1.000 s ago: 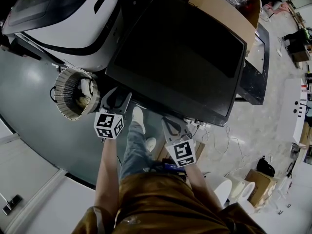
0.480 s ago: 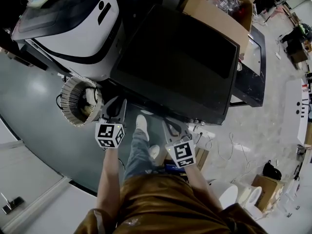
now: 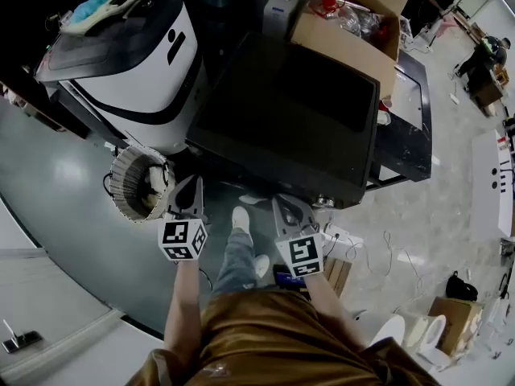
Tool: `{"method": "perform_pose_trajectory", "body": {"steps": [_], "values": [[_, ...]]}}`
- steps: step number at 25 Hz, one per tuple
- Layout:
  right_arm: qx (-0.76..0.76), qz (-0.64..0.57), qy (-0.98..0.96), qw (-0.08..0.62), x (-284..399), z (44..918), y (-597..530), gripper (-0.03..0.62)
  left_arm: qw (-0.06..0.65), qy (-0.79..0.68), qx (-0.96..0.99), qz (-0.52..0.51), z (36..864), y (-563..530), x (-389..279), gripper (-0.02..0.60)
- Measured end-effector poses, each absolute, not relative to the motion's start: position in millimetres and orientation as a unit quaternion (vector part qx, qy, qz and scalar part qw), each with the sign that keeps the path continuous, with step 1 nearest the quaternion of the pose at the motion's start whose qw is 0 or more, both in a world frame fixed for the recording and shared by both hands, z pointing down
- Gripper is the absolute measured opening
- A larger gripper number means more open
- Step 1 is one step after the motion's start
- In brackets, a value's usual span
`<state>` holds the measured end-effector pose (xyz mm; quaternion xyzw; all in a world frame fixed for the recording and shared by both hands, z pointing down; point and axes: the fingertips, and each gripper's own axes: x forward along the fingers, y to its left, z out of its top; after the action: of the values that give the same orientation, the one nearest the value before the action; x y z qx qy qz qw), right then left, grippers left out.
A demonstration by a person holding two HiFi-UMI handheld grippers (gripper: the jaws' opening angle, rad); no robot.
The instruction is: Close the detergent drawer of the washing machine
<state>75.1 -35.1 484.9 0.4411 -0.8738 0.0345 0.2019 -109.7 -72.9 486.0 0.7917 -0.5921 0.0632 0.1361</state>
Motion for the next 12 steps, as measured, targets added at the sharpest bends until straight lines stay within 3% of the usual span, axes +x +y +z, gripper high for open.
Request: {"method": "perform_pose_trajectory", "body": {"steps": [5, 12], "values": [[0.457, 0.018, -0.87, 0.185, 81, 465, -25, 0.012, 0.156, -0.556, 0.817, 0.018, 459, -57, -93, 0.025], [0.48, 0.0, -0.861, 0.165, 101, 442, -20, 0.012, 0.12, -0.569, 0.813, 0.018, 433, -48, -84, 0.025]]}}
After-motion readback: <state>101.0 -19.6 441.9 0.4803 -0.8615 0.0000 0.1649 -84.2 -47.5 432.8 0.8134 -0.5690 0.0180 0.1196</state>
